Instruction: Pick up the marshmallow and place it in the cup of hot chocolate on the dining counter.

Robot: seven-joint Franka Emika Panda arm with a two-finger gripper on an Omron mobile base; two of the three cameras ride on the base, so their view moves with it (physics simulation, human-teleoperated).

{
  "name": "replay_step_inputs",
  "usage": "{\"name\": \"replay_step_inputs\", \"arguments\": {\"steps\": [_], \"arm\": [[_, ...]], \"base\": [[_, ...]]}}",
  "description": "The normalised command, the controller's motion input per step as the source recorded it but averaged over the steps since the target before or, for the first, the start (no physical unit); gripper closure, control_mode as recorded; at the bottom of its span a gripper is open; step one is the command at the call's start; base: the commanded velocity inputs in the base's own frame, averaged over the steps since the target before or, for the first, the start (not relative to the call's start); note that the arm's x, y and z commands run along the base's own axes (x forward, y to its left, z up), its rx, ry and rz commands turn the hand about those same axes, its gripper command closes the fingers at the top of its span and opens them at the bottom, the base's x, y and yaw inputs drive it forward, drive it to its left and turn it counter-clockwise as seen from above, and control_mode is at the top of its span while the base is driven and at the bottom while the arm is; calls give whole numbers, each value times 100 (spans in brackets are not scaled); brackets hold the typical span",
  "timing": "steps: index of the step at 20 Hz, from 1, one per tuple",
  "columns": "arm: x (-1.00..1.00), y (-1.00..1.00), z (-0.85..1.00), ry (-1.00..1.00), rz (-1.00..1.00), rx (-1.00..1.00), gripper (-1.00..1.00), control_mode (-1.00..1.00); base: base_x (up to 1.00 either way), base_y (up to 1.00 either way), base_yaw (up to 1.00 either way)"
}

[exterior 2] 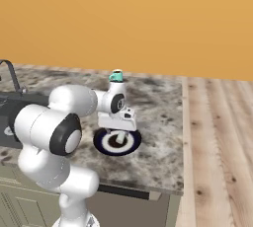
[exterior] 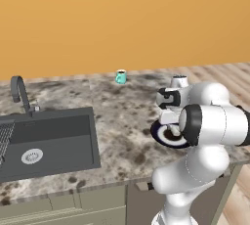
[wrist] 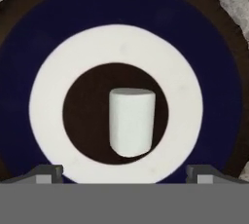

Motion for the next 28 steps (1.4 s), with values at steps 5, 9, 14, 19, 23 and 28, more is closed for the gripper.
{"name": "replay_step_inputs", "arguments": {"steps": [5, 9, 14, 19, 23, 28], "arm": [[6, -4, -17, 4, 0, 0, -100, -100], [8, -5, -14, 4, 0, 0, -100, -100], [9, -3, -11, 4, 0, 0, -100, -100], [2, -1, -14, 3, 0, 0, -100, -100], [0, -2, -16, 2, 0, 0, -100, -100], [0, 0, -17, 1, 0, 0, -100, -100]], "base": [[0, 0, 0], [0, 0, 0], [0, 0, 0], [0, 0, 0], [0, 0, 0], [0, 0, 0]]}}
